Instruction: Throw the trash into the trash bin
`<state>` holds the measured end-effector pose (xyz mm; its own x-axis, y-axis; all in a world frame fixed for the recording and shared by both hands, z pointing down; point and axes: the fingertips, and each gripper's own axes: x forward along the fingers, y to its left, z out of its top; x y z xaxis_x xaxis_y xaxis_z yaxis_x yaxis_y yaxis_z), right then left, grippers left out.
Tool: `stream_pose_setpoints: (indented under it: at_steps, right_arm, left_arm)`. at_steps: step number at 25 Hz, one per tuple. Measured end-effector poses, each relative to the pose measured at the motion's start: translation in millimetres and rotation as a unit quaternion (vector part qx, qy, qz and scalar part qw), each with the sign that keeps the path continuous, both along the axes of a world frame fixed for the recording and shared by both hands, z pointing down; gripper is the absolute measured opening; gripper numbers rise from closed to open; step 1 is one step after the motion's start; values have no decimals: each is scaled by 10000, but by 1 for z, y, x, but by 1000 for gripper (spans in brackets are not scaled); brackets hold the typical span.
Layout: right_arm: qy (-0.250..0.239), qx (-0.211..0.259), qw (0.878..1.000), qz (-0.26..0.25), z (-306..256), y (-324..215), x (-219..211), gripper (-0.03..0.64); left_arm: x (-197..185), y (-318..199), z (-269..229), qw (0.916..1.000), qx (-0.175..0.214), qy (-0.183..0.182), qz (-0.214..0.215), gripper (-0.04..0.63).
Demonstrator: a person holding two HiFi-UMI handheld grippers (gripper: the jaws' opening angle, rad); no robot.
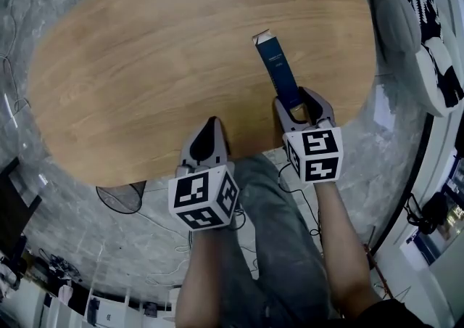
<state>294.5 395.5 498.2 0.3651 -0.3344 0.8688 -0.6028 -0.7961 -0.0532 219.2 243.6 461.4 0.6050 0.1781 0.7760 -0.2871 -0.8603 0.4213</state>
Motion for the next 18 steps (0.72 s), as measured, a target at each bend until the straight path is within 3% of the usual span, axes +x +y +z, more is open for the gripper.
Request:
stream_pose_setpoints:
  at_steps: [6,11,18]
  right_arm:
    - [-160,-58,9998,135,2,-2,-4,187]
    - [-664,1075,9878,907,-14,-20,-12,183]
    - [-762,1710,9819,273,-39,-67,-39,182]
  left_arm:
    - [-19,-25,-2,9992,57,-16,-406,6]
    - [-40,-34,-8,9972,96,29,-735,6]
    - [-84,-39,-16,9909,225,71,-1324,6]
